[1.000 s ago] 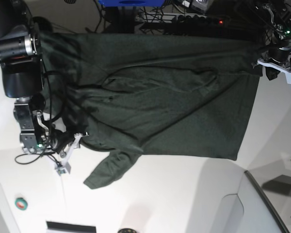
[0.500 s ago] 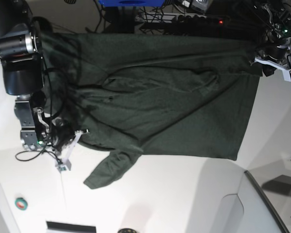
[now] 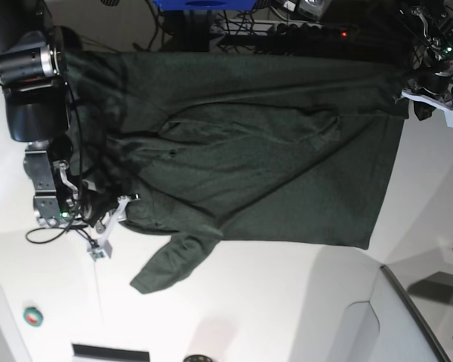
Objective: Layout the t-shirt on the table in an organized manner, then fold the t-shirt properly
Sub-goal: 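Hold the shirt corners with both grippers and stretch the fabric apart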
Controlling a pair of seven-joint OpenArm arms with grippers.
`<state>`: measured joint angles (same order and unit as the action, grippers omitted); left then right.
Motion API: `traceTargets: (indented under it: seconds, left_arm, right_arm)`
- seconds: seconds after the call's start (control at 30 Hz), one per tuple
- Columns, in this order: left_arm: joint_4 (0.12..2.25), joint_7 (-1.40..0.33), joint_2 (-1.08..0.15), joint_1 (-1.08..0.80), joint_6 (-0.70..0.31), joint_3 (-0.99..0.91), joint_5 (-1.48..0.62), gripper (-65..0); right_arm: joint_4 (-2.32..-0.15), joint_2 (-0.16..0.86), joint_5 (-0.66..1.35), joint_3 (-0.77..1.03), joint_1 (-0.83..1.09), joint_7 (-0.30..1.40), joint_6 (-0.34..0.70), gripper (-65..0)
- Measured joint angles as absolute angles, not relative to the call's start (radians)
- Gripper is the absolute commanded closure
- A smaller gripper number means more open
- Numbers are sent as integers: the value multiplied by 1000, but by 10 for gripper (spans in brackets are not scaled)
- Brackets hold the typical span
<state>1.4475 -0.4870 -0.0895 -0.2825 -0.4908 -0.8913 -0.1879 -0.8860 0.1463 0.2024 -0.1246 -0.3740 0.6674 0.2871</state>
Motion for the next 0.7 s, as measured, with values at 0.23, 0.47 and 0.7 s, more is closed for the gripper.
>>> traceTargets:
  seconds: [0.23,0.47,0.7]
  left_arm:
    - [1448,-487,-104,-283,-491,-891,-188,0]
    - [1448,-487,-101,-283,-491,-891,-188,0]
    - [1448,-487,-101,-282,-491,-891,-188,0]
  right_arm:
    - [-850,146,205,-125,-398,646,287,-9]
    - [-952,147,207,-122,-360,649,287,-3]
    - [-1297,150,204,-121,-224,756,287,-2]
